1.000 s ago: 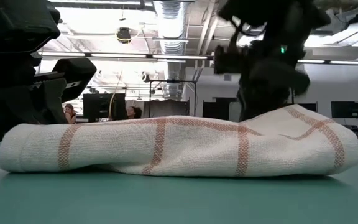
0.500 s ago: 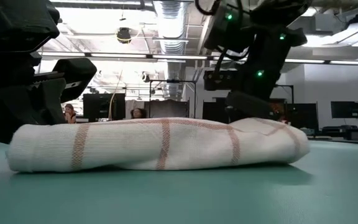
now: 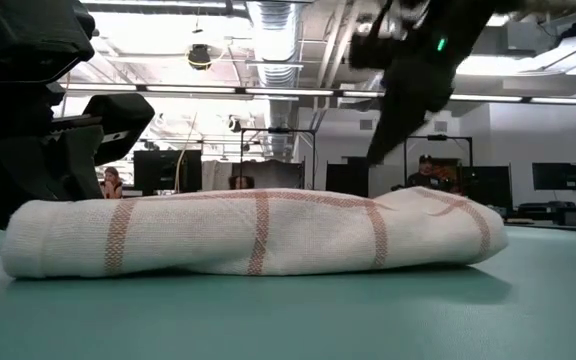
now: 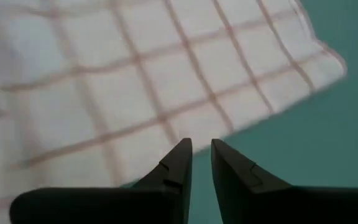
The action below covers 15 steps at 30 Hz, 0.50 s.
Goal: Roll towel
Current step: Roll the white towel
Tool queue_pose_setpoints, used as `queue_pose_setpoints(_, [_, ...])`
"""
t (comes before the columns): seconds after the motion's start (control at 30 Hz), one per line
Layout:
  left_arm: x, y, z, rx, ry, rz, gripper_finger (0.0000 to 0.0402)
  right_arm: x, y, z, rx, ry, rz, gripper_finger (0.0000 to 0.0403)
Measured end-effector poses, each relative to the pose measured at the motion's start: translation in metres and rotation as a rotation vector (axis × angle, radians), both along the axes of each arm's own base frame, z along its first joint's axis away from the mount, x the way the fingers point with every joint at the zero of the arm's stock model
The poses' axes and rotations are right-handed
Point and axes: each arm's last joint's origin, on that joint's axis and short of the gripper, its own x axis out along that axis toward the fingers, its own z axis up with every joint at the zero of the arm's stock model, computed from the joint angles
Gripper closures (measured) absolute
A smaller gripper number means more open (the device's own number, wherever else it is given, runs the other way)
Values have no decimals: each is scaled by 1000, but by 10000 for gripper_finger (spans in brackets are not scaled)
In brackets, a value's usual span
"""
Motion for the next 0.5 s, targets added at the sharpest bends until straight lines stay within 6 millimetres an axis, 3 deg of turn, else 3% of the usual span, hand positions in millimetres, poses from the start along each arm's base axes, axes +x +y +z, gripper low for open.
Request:
queue_pose_setpoints(0.1, [0, 0, 0, 0, 1, 0, 401, -10, 23, 19, 90, -62, 168, 322])
queue_pose_setpoints(0.2, [0, 0, 0, 9, 2, -9, 401, -15, 55, 24, 163, -101, 330, 322])
queue_pose_setpoints(0.33, [0, 0, 0, 21, 4, -23, 401, -24, 90, 14, 70, -83, 414, 311])
queue_pose_setpoints(0.5, [0, 0, 0, 22, 6, -28, 401, -18, 122, -11, 24, -98, 483, 251])
